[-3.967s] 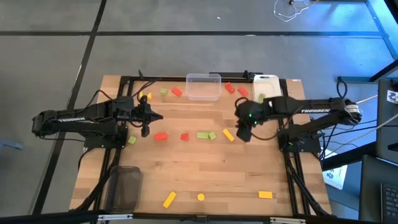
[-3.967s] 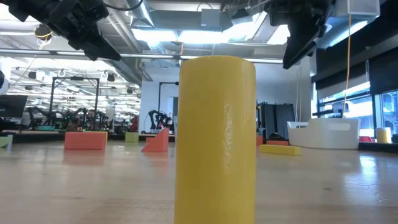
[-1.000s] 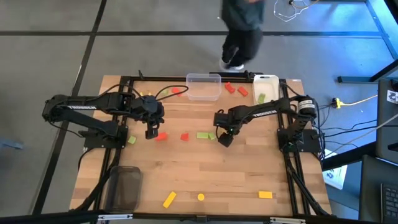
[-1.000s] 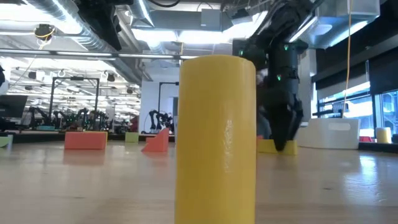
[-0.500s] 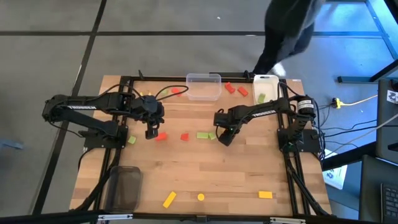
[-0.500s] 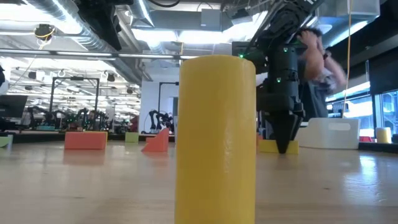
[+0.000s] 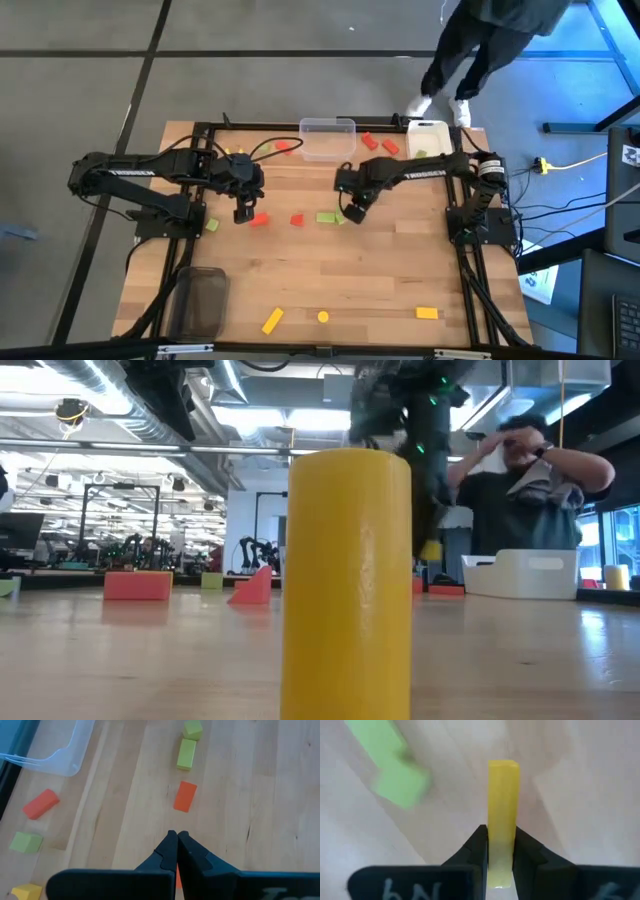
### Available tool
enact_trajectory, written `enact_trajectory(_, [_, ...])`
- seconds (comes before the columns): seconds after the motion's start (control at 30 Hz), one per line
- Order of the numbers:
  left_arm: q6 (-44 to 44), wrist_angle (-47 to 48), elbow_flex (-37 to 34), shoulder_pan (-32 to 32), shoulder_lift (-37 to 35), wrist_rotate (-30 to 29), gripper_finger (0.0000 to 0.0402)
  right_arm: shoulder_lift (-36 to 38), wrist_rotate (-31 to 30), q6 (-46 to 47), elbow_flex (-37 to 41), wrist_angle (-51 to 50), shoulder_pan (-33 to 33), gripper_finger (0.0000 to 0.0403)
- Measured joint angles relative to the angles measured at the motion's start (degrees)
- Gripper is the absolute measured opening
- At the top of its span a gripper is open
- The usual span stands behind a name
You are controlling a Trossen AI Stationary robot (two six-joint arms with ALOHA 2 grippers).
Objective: Sort & place blocks by color
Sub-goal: Put the yellow cylindrical block into the transparent bin
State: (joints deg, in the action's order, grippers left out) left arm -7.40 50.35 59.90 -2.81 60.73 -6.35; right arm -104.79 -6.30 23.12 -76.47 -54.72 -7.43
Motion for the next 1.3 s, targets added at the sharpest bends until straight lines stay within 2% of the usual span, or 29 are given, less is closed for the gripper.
enact_trajectory(0.2, [0.0, 0.0, 0.0, 0.0, 0.0, -0.2, 0.0, 0.1, -0.1, -5.8, -10.1, -0.7, -5.3, 0.0051])
enact_trajectory(0.37, [-0.1, 0.0, 0.0, 0.0, 0.0, -0.6, 0.0, 0.1, -0.1, -8.9, -15.3, 0.4, -11.3, 0.0051])
enact_trajectory(0.47, [-0.1, 0.0, 0.0, 0.0, 0.0, -0.7, 0.0, 0.2, 0.3, -10.4, -16.1, 3.4, -15.1, 0.0051])
enact_trajectory(0.77, [0.0, -0.3, 0.0, -0.1, 0.0, -3.5, 0.0, -4.7, 8.2, -13.4, -16.3, 14.7, -23.9, 0.0051])
enact_trajectory(1.3, [0.0, -0.3, 0.0, -0.1, 0.0, -3.7, 0.0, -13.8, 12.4, -16.4, -16.3, 18.6, -28.4, 0.0051])
